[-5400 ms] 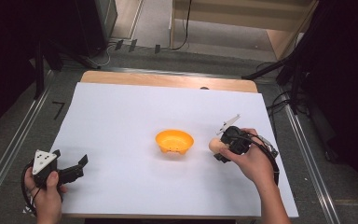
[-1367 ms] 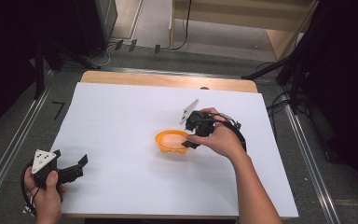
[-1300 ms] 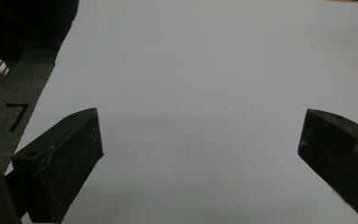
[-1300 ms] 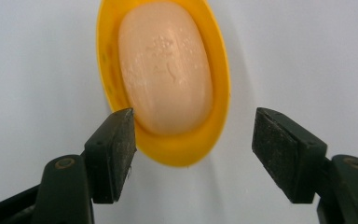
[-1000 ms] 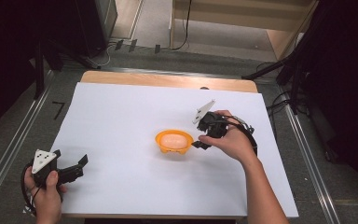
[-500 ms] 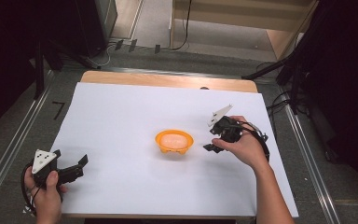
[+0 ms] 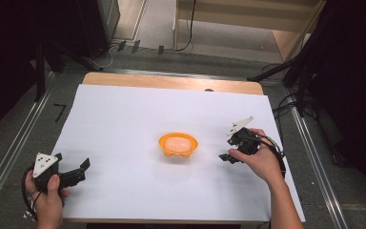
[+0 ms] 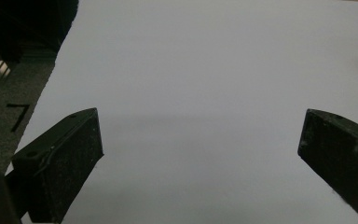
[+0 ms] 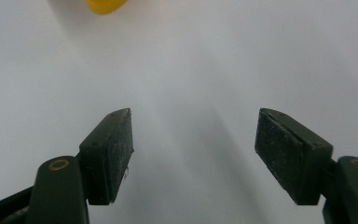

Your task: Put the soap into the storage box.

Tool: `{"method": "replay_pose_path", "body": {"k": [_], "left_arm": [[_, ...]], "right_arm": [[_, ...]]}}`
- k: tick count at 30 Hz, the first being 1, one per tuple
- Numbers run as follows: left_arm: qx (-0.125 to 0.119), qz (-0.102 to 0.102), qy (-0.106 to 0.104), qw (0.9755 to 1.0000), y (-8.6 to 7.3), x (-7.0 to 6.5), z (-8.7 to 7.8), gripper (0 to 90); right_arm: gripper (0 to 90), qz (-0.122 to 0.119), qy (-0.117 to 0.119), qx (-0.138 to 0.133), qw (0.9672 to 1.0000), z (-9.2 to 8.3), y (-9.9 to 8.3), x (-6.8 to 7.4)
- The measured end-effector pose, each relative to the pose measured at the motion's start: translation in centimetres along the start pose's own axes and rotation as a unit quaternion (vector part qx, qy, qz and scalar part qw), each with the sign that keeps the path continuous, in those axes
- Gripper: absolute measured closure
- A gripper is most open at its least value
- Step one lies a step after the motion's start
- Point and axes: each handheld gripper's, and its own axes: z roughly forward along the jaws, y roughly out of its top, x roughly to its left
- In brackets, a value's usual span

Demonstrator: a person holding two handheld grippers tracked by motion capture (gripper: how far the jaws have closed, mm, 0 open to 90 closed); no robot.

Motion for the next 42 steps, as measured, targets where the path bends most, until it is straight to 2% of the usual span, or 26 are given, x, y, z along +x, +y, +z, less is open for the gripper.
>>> {"method": "replay_pose_path", "body": {"k": [6,7,10,12,14,16,19,20,24,27,30,32,33,36,37,38,39,40,42], "left_arm": [[0.000,0.000,0.000,1.0000,0.0,0.0,0.0,0.2],[0.000,0.000,0.000,1.0000,0.0,0.0,0.0,0.2],[0.000,0.000,0.000,1.0000,0.0,0.0,0.0,0.2],[0.000,0.000,0.000,1.0000,0.0,0.0,0.0,0.1],[0.000,0.000,0.000,1.0000,0.0,0.0,0.0,0.1],[0.000,0.000,0.000,1.0000,0.0,0.0,0.0,0.1],[0.001,0.000,0.000,1.0000,0.0,0.0,0.0,0.1],[0.001,0.000,0.001,1.0000,0.0,0.0,0.0,0.1],[0.000,0.000,0.001,1.0000,0.0,0.0,0.0,0.1],[0.000,0.000,0.001,1.0000,0.0,0.0,0.0,0.1],[0.001,0.000,0.001,1.0000,0.0,0.0,0.0,0.1],[0.001,0.001,0.001,1.0000,0.0,0.0,0.0,0.1],[0.001,0.001,0.001,1.0000,0.0,0.0,0.0,0.1],[0.000,0.001,0.001,1.0000,0.0,0.0,0.0,0.2],[0.000,0.001,0.001,1.0000,0.0,0.0,0.0,0.2],[0.000,0.001,0.001,1.0000,0.0,0.0,0.0,0.1],[0.000,0.001,0.001,1.0000,0.0,0.0,0.0,0.1],[0.001,0.001,0.001,1.0000,0.0,0.0,0.0,0.1],[0.001,0.001,0.001,1.0000,0.0,0.0,0.0,0.2]], "right_arm": [[23.2,0.029,-0.015,-0.016,0.9993,-0.3,-1.6,0.1],[18.8,0.044,-0.023,-0.025,0.9985,-0.4,-2.2,0.1],[15.0,0.055,-0.035,-0.032,0.9973,-0.6,-2.7,0.2],[12.3,0.076,-0.052,-0.048,0.9946,-1.0,-3.7,0.4],[9.0,0.085,-0.066,-0.058,0.9925,-1.3,-4.3,0.5],[5.0,0.098,-0.071,-0.066,0.9905,-1.5,-4.8,0.6],[0.0,0.121,-0.081,-0.077,0.9863,-1.9,-5.9,0.7],[0.0,0.124,-0.084,-0.081,0.9855,-1.9,-6.1,0.7],[0.0,0.152,-0.097,-0.105,0.9781,-2.3,-7.7,0.8],[0.0,0.165,-0.100,-0.121,0.9738,-2.6,-8.7,1.0],[0.0,0.174,-0.105,-0.131,0.9703,-2.8,-9.8,1.2],[0.0,0.175,-0.105,-0.135,0.9696,-2.9,-10.0,1.3],[0.0,0.181,-0.119,-0.153,0.9644,-3.2,-10.9,1.5],[0.0,0.196,-0.123,-0.179,0.9561,-3.6,-12.2,1.7],[0.0,0.199,-0.125,-0.183,0.9544,-3.7,-12.5,1.7],[0.0,0.199,-0.125,-0.183,0.9544,-3.7,-12.5,1.7],[0.0,0.207,-0.127,-0.188,0.9516,-3.9,-13.5,1.8],[0.0,0.211,-0.129,-0.191,0.9500,-4.0,-13.9,1.9],[0.0,0.211,-0.130,-0.191,0.9495,-4.1,-14.3,1.9]]}}
